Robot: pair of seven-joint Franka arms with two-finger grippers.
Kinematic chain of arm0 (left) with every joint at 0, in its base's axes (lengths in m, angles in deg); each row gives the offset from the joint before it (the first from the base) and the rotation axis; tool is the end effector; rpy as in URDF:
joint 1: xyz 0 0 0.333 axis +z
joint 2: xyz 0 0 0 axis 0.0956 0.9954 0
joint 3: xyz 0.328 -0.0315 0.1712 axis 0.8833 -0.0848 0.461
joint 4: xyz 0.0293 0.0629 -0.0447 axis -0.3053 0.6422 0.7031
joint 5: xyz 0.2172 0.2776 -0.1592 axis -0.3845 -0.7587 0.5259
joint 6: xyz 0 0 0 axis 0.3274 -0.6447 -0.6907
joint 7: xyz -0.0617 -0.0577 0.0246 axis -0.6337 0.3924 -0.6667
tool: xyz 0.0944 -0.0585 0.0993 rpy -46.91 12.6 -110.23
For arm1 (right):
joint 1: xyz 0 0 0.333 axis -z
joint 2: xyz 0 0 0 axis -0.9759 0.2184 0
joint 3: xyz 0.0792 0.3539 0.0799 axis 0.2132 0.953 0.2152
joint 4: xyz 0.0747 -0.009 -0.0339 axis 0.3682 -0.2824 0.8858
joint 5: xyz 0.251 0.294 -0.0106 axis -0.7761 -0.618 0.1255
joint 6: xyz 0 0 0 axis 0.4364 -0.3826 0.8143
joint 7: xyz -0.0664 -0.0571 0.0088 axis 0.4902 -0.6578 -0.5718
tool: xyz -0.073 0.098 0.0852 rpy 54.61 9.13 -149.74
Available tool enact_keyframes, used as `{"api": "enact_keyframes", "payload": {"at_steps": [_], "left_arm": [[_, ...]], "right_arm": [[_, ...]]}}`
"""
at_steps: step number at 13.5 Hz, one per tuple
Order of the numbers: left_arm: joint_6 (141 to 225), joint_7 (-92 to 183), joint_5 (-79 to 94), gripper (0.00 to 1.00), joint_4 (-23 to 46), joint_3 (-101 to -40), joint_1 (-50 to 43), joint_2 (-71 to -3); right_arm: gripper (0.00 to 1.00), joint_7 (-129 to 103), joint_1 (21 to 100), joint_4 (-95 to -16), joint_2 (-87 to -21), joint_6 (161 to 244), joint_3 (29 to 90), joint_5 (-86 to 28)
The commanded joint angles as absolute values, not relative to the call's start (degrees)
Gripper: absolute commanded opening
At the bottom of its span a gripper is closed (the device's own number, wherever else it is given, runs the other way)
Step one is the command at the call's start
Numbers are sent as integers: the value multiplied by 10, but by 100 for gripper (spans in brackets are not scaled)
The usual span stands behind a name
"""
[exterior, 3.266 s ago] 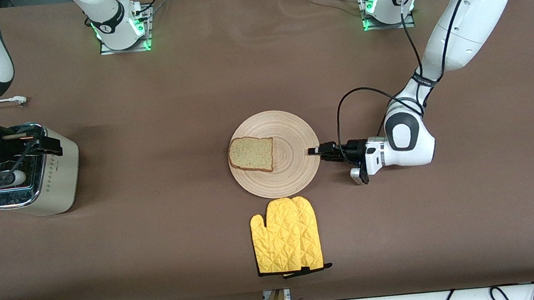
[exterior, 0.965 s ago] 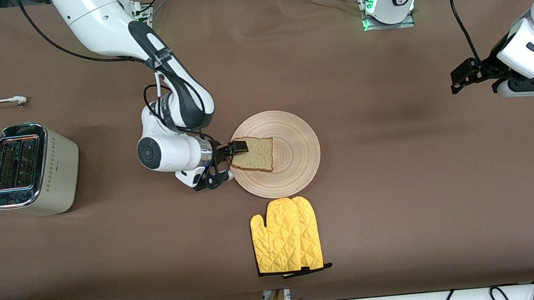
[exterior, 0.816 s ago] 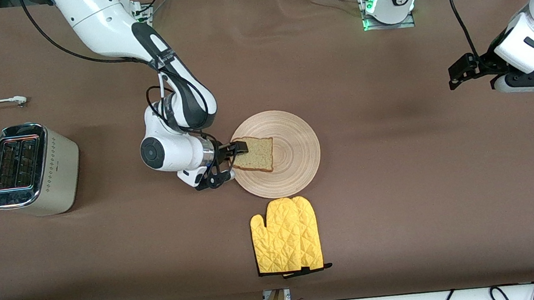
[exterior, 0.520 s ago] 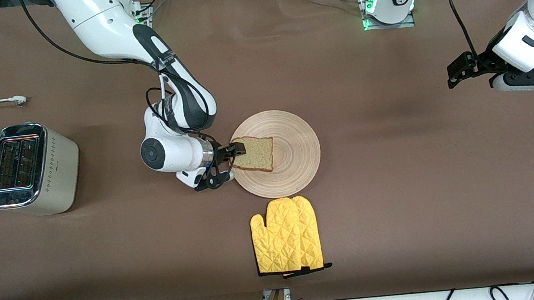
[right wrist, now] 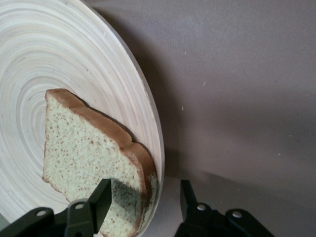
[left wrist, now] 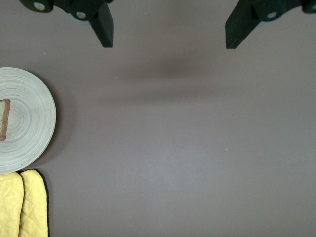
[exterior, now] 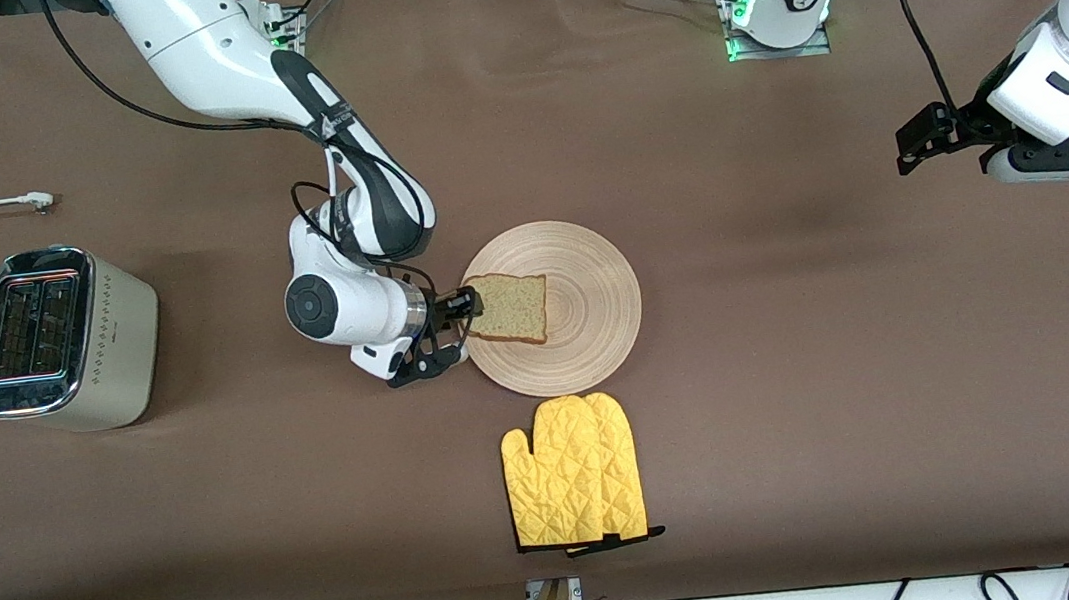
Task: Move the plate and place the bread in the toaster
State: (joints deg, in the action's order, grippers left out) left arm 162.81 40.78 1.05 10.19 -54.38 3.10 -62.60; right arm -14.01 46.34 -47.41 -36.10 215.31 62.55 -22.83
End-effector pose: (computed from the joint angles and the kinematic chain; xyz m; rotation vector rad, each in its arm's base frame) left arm 0.5498 -0.0479 0.5806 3.0987 -0.0634 -0.0461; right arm 0.6198 0.3787 0.2148 -2.7580 -0.3158 0.2081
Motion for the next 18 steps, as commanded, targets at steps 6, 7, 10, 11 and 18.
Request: {"api": "enact_keyframes", "payload": {"at_steps": [6, 7, 10, 11, 18], "left_arm": [[1603, 416, 6, 100, 88, -540, 29, -624], [1603, 416, 6, 100, 87, -540, 30, -624], [1603, 416, 6, 100, 87, -541, 29, -624], [1603, 416, 6, 100, 86, -541, 29, -624], [1603, 416, 6, 100, 86, -540, 30, -624]], "right_arm": [[65, -143, 456, -469, -370, 2144, 621, -208], [65, -143, 456, -469, -376, 2143, 622, -196], [65, -160, 455, -469, -378, 2132, 622, -191], [65, -167, 450, -468, -377, 2133, 623, -182], [54, -195, 435, -460, -372, 2137, 622, -154]]}}
